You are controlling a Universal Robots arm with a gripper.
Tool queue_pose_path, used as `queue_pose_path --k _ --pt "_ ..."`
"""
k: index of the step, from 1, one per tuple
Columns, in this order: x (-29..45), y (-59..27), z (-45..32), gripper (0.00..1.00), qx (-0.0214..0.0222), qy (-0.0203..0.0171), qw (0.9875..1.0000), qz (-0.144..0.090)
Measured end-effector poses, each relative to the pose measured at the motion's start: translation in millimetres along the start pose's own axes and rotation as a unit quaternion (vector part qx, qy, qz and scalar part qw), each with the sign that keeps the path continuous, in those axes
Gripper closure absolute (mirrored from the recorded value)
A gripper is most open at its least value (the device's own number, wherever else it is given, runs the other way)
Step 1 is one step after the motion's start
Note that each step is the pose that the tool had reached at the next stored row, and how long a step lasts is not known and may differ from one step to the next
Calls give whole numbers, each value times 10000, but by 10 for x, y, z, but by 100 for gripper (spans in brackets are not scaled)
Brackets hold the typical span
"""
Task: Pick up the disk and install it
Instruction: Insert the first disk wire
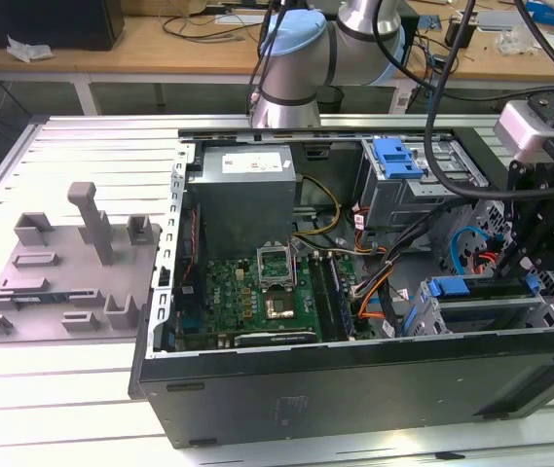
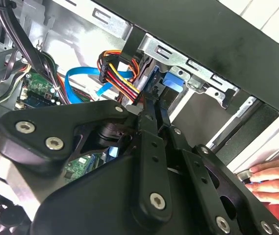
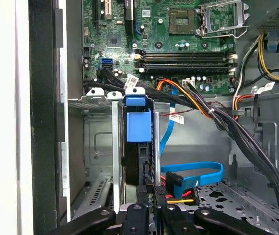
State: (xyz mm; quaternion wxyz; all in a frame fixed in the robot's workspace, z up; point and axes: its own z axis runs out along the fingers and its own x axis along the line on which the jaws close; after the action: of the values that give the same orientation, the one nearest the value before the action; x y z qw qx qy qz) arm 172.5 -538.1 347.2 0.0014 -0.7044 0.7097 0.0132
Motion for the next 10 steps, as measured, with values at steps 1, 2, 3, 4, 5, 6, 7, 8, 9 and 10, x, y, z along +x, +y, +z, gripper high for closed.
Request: queue_pose_path --k 1,2,3,4,5,6,7,8,9,10 --pt "2 0 -1 84 0 1 10000 -1" --pt "3 0 -1 84 0 1 10000 -1" --pt "4 0 0 84 0 0 10000 -1" --pt "6 0 0 84 0 0 10000 -1" --pt "7 -1 0 84 0 0 10000 -1" --pt "8 0 0 84 0 0 10000 -1" --pt "8 -1 0 84 0 0 10000 -2" --pt "8 0 0 84 0 0 10000 -3" --pt "8 0 0 84 0 0 10000 -5" --pt "9 0 0 84 0 0 10000 -7"
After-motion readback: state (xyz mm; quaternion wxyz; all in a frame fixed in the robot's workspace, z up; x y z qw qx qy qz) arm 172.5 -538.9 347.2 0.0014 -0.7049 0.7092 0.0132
